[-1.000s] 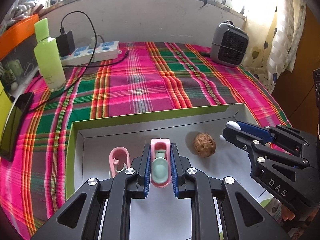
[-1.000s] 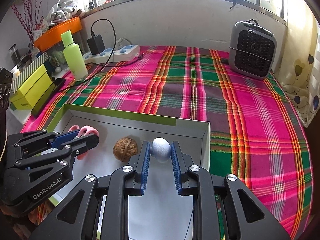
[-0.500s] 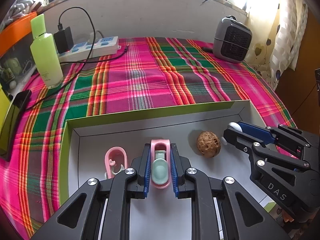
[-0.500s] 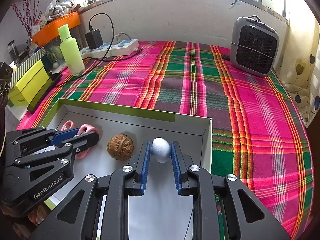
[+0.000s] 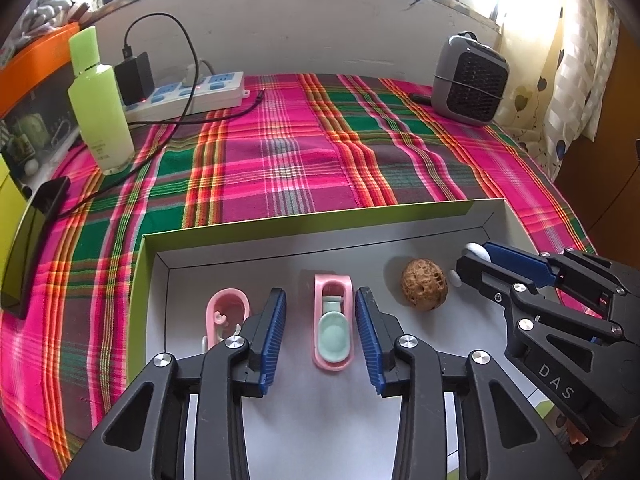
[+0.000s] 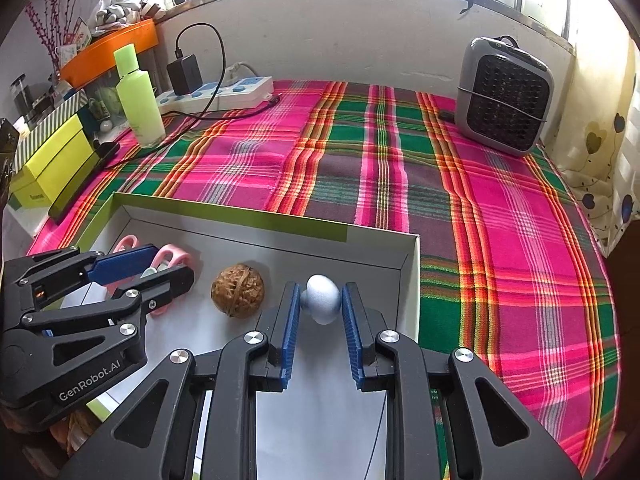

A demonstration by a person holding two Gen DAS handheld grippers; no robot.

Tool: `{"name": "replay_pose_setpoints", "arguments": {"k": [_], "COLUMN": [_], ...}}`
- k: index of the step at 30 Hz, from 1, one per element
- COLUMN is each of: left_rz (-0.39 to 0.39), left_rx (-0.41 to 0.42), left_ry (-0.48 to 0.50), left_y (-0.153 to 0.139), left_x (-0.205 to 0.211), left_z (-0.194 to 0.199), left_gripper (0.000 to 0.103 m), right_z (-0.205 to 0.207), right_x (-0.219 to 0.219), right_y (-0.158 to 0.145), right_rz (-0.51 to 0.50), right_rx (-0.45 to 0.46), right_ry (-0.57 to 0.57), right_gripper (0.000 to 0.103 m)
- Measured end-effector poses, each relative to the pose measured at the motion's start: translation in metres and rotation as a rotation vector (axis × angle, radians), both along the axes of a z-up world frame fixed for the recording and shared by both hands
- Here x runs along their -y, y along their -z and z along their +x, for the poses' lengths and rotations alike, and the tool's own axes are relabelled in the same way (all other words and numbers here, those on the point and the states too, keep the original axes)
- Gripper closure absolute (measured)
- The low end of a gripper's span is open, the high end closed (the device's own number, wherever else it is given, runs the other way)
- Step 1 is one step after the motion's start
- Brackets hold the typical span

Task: Organize objects
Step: 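Lower egg and pink-green clip into the tray and open both grippers, then withdraw both open grippers from the tray toward the objects beside it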

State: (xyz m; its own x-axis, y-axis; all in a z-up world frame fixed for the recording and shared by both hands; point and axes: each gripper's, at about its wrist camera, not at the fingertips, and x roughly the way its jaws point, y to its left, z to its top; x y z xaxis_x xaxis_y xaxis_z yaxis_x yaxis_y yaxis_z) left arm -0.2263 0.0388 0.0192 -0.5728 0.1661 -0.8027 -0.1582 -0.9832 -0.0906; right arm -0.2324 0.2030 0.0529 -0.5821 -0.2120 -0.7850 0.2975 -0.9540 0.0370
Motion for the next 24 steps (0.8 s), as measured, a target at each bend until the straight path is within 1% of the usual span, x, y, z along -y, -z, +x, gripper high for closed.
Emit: {"name": "replay_pose_setpoints", "arguments": {"k": [2, 4, 9, 11, 24], "left_rz": [-0.001, -0.001, -0.002, 0.000, 0.001], "left_rx": [-0.002, -0.004, -0.010, -0.014, -0.049], "left_ry": [0.001, 0.000, -0.004, -0.006, -0.024], "left_y": [-0.001, -0.001, -0.005, -0.007, -0.022], "left_x": [0.000, 0.000, 0.002, 0.003, 0.008], "left_z": [0.001, 0.002, 0.008, 0.011, 0.040], "left_gripper": [0.068, 0.067, 0.063, 0.063, 0.061], "right_z": [0.000, 0.002, 0.007, 0.010, 0.037], "right_x": [-0.001, -0.002, -0.002, -0.001, -0.006], "right_y": [-0.001, -0.002, -0.006, -0.007, -0.017], "right_rz": [-0.001, -0.006, -0.011, -0.017, -0.054], "right_rx": [-0.004, -0.007, -0.017, -0.019, -0.042], "right_ry": [0.007, 0.008, 0.008, 0.008, 0.034], "right_gripper": [0.072, 0.068, 0.064, 0.061, 0.060]}}
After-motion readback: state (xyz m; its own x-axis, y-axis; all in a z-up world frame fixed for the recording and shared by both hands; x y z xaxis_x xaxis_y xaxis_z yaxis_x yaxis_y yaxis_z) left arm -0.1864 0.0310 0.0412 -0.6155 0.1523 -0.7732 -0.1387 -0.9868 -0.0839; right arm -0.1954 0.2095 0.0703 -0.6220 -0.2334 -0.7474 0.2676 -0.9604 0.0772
